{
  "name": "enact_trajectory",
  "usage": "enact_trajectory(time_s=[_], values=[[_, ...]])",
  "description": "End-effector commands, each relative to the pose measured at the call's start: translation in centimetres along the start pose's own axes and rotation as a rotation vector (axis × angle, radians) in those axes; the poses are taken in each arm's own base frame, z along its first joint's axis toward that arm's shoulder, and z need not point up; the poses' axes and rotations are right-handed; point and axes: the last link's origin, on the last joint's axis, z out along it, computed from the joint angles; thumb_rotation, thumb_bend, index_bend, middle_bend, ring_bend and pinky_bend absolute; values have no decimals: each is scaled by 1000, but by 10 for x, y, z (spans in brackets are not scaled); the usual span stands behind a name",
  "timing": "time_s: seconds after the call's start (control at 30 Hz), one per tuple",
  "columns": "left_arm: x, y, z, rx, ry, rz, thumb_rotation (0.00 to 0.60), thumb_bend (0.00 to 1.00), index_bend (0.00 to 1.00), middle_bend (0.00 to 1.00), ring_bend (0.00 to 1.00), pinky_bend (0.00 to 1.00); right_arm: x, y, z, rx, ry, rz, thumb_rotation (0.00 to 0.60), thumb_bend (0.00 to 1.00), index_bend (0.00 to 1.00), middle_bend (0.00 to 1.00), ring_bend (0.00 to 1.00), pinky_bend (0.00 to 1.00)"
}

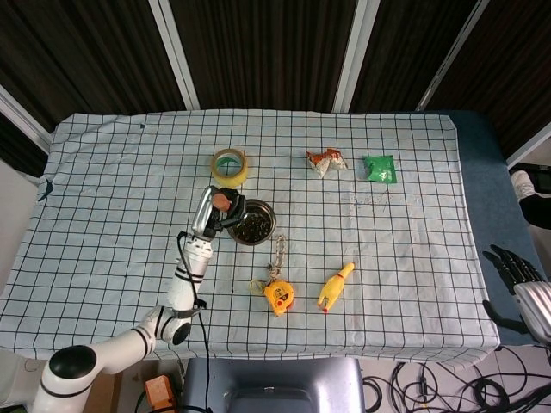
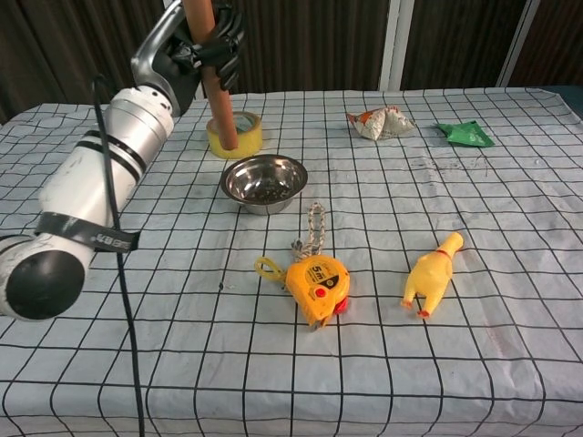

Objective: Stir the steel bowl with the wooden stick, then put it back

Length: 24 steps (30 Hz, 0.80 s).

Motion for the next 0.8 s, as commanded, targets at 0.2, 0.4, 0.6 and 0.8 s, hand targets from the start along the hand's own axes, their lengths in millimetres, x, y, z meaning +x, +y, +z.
enact_trajectory(time_s=[0.2, 0.4, 0.6, 0.8], values=[[85, -24, -130, 202, -46, 892, 600, 972, 974, 1000, 886, 988, 0, -8, -7, 42, 0, -5, 600, 335, 0, 0, 0, 112], [90, -61, -158, 334, -117, 1054, 600, 949, 814, 970, 702, 819, 1, -7, -11, 55, 3, 2, 600, 335, 0, 0, 0, 42], [86, -75, -164, 309, -166, 1169, 600, 930, 732, 827, 557, 677, 2, -6, -13, 61, 1, 2, 600, 335, 0, 0, 0, 41], [86, -86, -172, 377, -234, 1194, 600, 743, 296, 395, 214, 331, 4, -3, -16, 57, 6, 8, 600, 335, 0, 0, 0, 41]])
